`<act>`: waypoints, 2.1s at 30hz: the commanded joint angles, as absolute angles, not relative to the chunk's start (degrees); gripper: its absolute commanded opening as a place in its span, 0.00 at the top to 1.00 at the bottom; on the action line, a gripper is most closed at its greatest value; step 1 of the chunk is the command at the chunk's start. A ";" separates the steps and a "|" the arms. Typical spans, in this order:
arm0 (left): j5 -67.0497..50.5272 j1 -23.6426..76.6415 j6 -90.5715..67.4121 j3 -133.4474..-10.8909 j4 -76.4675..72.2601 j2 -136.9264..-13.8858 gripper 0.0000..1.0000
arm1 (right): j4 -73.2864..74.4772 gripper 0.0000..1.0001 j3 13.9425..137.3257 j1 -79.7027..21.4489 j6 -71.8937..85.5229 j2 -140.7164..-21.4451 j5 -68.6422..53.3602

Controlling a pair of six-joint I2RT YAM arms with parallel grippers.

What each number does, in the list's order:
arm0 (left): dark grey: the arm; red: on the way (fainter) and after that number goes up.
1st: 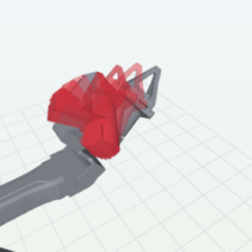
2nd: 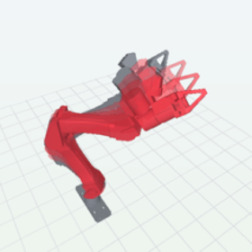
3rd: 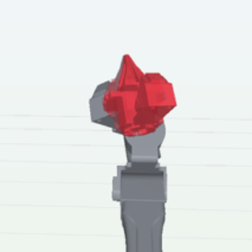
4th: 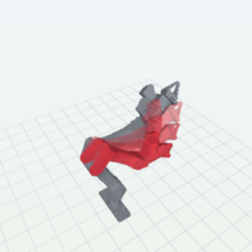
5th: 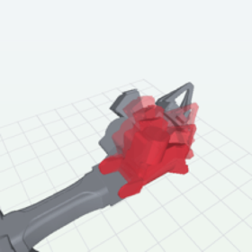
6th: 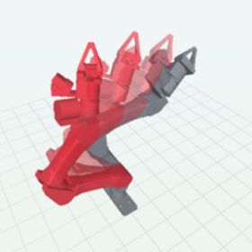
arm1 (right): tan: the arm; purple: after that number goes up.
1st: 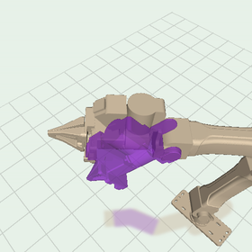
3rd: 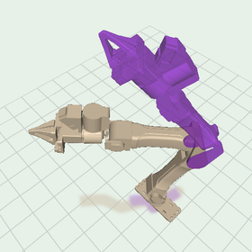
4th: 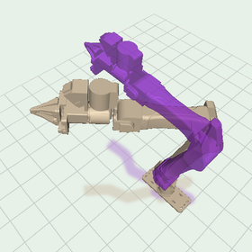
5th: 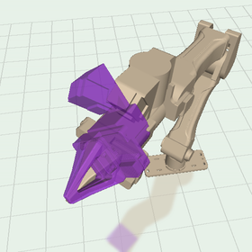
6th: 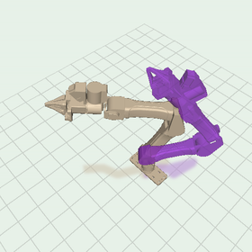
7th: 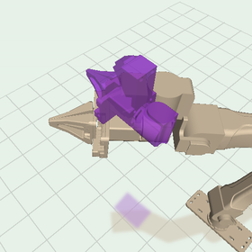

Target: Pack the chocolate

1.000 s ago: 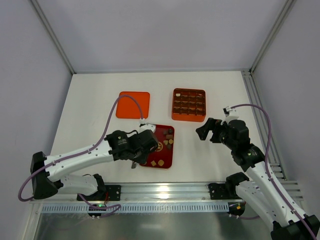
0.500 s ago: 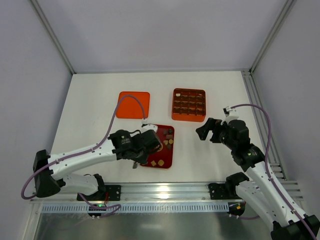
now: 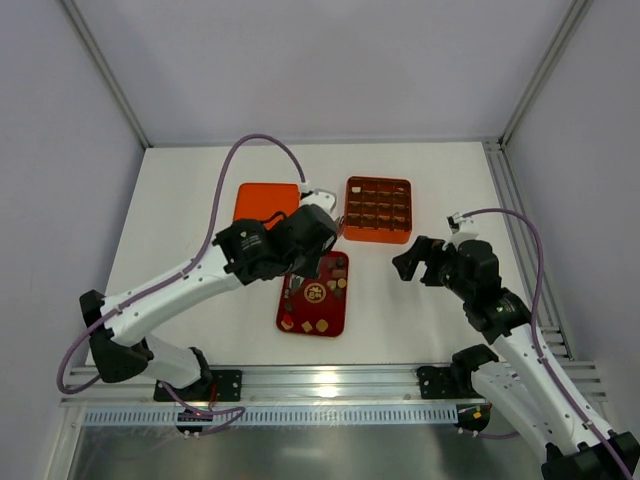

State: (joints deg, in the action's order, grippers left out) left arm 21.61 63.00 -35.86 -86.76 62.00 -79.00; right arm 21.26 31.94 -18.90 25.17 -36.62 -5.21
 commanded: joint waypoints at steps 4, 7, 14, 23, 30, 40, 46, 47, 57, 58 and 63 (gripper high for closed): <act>22.86 56.79 -25.41 -99.55 48.53 -90.86 0.83 | 22.67 0.00 35.86 -18.81 24.08 -34.72 -3.60; 20.22 53.80 -22.24 -104.74 43.52 -97.72 0.83 | 24.87 0.00 37.52 -18.81 23.82 -34.02 -3.16; 17.23 49.31 -19.60 -116.97 41.05 -113.28 0.82 | 29.00 0.00 40.51 -18.72 23.64 -30.33 -1.93; 15.12 47.73 -20.39 -122.34 39.73 -122.43 0.80 | 32.61 0.00 41.49 -18.81 23.38 -27.25 -1.58; 15.82 47.46 -20.83 -120.76 40.08 -123.66 0.80 | 31.82 0.00 40.08 -18.81 23.47 -26.98 -2.37; 15.82 47.11 -20.83 -119.71 40.43 -123.40 0.71 | 31.20 0.00 39.81 -18.81 23.12 -27.77 -2.64; 15.47 46.93 -20.48 -119.79 40.69 -123.05 0.64 | 31.02 0.00 39.99 -18.81 23.12 -28.21 -2.64; 15.38 46.93 -20.48 -119.79 40.78 -122.96 0.62 | 30.94 0.00 39.99 -18.81 23.12 -28.21 -2.64; 12.57 47.02 -21.70 -116.20 41.57 -114.27 0.63 | 30.32 0.00 40.43 -18.81 23.11 -29.35 -2.55; 12.22 47.02 -22.06 -115.06 41.66 -112.95 0.63 | 30.06 0.00 40.43 -18.81 23.03 -29.53 -2.64; 9.76 47.37 -24.60 -104.43 42.80 -101.29 0.64 | 28.48 0.00 39.20 -18.81 23.38 -30.14 -2.99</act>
State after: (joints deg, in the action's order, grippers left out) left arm 11.75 47.24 -22.39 -107.63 43.20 -111.28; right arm 31.51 39.48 -18.90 23.92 -29.67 -2.57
